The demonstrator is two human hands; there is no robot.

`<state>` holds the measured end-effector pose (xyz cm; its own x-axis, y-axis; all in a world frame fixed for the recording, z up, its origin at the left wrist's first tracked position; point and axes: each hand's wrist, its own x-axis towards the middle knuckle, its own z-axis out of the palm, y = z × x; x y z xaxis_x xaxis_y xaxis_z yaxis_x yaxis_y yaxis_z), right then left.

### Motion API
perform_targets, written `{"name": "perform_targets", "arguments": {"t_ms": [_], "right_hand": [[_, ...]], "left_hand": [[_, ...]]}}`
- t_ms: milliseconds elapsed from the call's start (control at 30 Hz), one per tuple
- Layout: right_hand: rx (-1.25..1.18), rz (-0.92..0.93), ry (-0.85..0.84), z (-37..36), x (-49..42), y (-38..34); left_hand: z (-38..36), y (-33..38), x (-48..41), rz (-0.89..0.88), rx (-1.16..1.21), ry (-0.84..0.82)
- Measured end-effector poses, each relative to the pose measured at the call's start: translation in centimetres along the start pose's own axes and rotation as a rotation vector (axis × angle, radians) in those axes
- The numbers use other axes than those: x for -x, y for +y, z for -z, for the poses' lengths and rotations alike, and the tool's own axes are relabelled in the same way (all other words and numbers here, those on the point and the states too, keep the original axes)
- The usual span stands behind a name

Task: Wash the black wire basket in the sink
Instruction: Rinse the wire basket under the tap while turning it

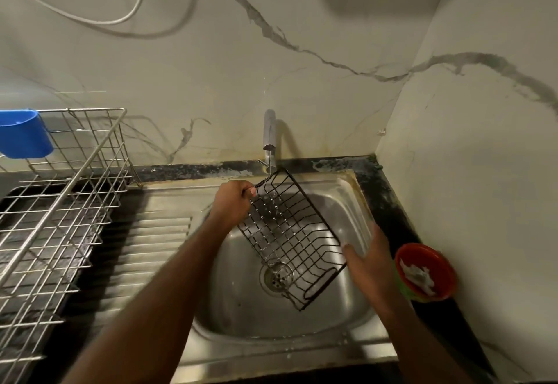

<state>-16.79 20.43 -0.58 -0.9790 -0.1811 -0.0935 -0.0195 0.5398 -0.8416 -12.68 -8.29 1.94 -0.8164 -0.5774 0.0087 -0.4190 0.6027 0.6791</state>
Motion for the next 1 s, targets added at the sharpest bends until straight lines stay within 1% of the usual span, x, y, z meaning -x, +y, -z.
{"name": "perform_targets", "arguments": {"t_ms": [67,133,233,300,433,533,667,733,800,867,933,1000], "right_hand": [[0.071,0.103,-0.100,0.0,-1.7,-1.8],[0.158,0.157,-0.231,-0.5,-3.8,-3.1],[0.239,0.179,-0.443,-2.0,-5.8,-4.1],[0.257,0.179,-0.519,-2.8,-6.5,-4.1],[0.230,0.213,-0.529,-3.9,-6.8,-4.0],[0.156,0.143,-0.553,-4.4,-6.3,-4.0],[0.076,0.077,-0.561,-5.1,-5.2,-4.2],[0.057,0.047,-0.539,-5.4,-4.6,-4.5],[0.043,0.036,-0.512,-5.7,-4.1,-4.8],[0.023,0.023,-0.487,-5.8,-3.9,-5.1],[-0.008,-0.004,-0.469,-5.8,-3.7,-5.4],[-0.036,-0.021,-0.460,-5.6,-3.6,-5.8]], "left_hand": [[0.2,0.1,-0.5,-0.071,-0.055,-0.034],[0.5,0.3,-1.0,-0.130,-0.091,-0.055],[1.2,0.6,-1.5,-0.147,-0.089,-0.084],[1.6,0.4,-1.9,-0.146,-0.041,-0.098],[2.1,-0.6,-2.1,-0.166,0.045,-0.109],[2.1,-1.1,-1.9,-0.152,0.089,-0.113],[1.8,-1.7,-2.0,-0.093,0.084,-0.104],[1.6,-1.8,-1.9,-0.007,0.143,-0.029],[1.3,-2.0,-1.1,0.092,0.241,0.109],[0.8,-2.2,0.4,0.181,0.402,0.244],[-0.2,-2.6,2.7,0.257,0.567,0.284],[-1.6,-2.5,5.6,0.339,0.707,0.268]]}}
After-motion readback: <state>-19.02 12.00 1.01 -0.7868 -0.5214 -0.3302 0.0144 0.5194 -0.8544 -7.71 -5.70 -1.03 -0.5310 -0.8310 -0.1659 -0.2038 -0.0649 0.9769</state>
